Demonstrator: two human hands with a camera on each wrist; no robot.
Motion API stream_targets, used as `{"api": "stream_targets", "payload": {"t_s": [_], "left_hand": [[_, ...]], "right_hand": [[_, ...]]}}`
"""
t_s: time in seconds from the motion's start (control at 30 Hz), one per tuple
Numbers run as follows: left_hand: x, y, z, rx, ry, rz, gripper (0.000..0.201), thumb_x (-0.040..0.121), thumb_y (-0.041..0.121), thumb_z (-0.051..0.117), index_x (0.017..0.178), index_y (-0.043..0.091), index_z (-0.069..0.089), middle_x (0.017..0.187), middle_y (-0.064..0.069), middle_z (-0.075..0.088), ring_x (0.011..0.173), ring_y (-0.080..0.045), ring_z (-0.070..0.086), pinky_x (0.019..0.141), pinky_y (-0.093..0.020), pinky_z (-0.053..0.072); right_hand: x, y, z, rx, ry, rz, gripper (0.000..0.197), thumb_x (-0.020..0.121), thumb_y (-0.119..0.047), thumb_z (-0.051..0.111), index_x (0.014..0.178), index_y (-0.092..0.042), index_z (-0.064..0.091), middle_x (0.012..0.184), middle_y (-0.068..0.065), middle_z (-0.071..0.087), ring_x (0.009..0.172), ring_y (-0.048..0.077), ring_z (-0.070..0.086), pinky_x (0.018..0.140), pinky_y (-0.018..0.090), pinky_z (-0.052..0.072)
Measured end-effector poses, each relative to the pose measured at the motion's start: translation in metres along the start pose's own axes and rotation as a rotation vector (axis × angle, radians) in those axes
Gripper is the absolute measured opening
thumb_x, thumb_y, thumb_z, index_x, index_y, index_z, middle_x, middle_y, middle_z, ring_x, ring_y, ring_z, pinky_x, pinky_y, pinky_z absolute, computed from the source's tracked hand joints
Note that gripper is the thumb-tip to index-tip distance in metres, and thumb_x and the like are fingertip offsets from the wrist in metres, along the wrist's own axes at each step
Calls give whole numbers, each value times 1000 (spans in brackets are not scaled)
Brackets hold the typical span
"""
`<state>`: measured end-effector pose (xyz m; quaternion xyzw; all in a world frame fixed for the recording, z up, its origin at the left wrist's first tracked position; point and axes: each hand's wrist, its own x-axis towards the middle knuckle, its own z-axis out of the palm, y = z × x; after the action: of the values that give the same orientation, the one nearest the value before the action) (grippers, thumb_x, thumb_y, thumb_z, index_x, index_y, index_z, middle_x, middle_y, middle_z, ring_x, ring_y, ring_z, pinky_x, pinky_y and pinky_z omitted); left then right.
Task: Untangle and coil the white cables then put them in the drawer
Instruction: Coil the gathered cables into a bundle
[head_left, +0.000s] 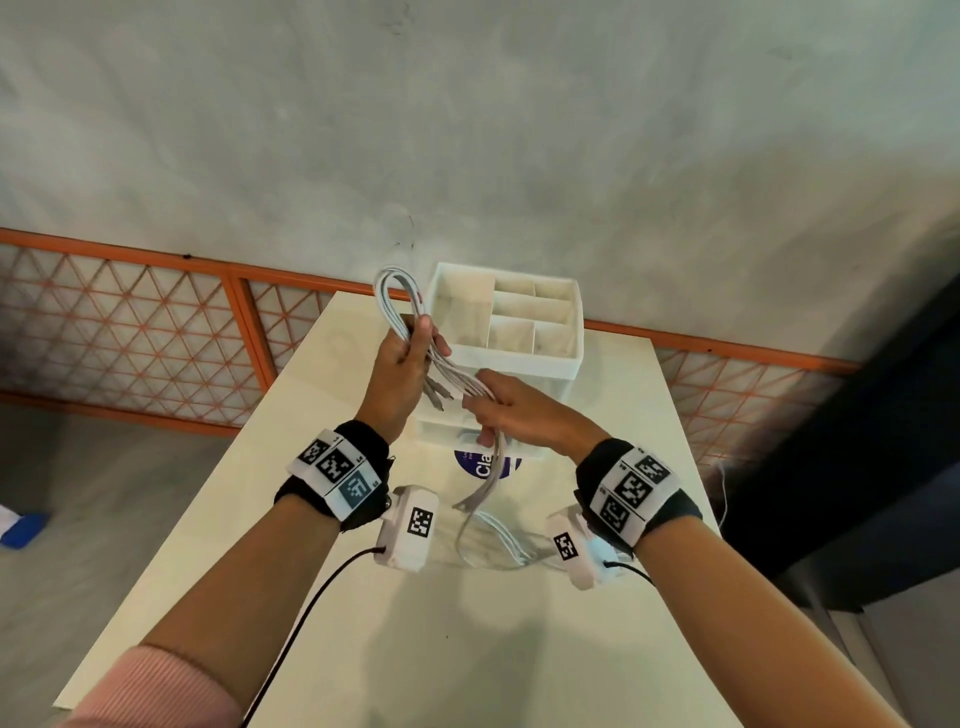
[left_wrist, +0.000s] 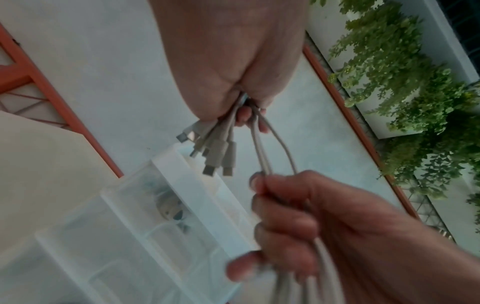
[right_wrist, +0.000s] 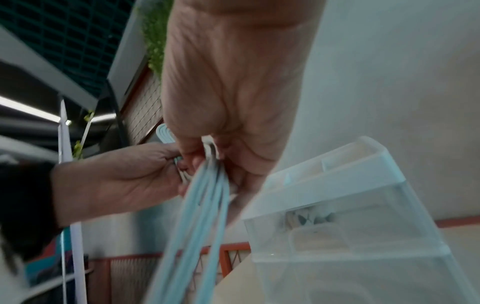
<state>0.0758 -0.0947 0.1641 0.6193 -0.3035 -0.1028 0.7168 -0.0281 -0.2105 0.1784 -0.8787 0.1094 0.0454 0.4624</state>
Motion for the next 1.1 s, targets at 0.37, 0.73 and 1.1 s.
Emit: {"api": "stream_targets", "payload": {"t_s": [0.37,0.73,1.1], "left_hand": [[12,-8,3,-163,76,-165,37,103,34,31,80,9,47,53,4,53,37,-12,48,32,-19,35],[16,-3,0,-401,121,-199,37,103,30,33,72,14,44,44,9,33,36,-8,34,42,-22,45],[24,-8,-16,29,107,38,31,103,29,33,82,9,42,41,9,38,35,-7,38,42,-22,42]], "right_hand": [[0,-8,17,179,-25,-97,31,103,-34,29,98,-12,51,57,-1,34,47,12,29,44,20,29],[-14,16,-2,209,-460,101,60,101,-47,16,82,-8,58,55,-2,43,54,14,53,72,28,43],[-27,15,-33,69,-404,169,47,97,-50,33,76,-13,52,53,-6,27,47,7,24,47,16,26]]}}
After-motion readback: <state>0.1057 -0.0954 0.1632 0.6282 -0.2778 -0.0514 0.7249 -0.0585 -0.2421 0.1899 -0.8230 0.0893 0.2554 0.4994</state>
